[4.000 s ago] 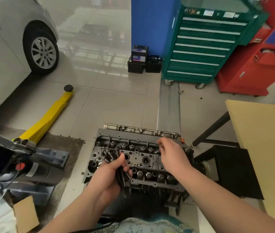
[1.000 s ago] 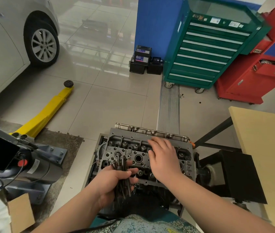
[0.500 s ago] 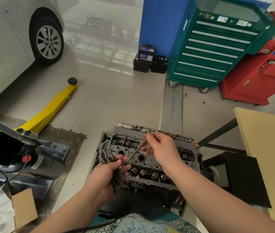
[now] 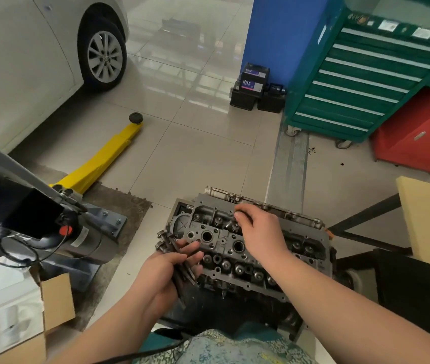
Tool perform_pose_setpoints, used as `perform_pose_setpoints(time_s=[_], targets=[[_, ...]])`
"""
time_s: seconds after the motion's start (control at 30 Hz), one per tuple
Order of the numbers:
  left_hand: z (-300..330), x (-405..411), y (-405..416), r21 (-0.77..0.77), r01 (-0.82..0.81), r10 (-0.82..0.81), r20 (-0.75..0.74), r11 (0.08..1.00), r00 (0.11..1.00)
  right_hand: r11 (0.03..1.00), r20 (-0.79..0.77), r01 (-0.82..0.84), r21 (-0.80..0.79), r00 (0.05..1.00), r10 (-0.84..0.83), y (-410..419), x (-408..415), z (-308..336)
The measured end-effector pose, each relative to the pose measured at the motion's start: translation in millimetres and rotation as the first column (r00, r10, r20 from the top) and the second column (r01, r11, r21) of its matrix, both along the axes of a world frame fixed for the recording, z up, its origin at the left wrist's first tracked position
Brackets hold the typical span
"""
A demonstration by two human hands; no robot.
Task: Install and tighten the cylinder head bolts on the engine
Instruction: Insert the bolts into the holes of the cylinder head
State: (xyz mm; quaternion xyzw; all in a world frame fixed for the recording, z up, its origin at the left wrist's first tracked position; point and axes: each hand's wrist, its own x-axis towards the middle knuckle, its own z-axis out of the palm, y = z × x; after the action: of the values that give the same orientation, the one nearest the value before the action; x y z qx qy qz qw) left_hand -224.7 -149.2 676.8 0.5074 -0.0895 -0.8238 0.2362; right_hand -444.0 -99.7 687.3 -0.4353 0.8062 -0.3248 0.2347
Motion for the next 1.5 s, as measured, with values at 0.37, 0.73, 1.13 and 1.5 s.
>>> perform_pose_setpoints(time_s=[0.37,0.73,1.13,1.5], targets=[[3.1,16.4,1.5,-0.045,-0.049,0.049,-0.006,0.998,0.999,0.915,-0.311,-0.247,0.320,0.885,0.348,-4.2,0.9,-19.2],[19.4,16.2,27.3,-0.123,0.299,-0.311,-0.091,0.946,0.946,0.861,0.403,-0.417,0.293,0.870,0.284,-17.9,46.6,12.3],[-9.0,31.5,2.8,0.062,-0.295,0.285,0.138,0.953,0.949,0.987,0.276,-0.161,0.005,0.949,0.154,-4.4,42.5,23.6],[-10.1,43.6,14.5,0.118,-0.322,0.291,0.222,0.939,0.931,0.894,-0.199,-0.447,-0.018,0.878,0.435,9.6,61.3,11.4]])
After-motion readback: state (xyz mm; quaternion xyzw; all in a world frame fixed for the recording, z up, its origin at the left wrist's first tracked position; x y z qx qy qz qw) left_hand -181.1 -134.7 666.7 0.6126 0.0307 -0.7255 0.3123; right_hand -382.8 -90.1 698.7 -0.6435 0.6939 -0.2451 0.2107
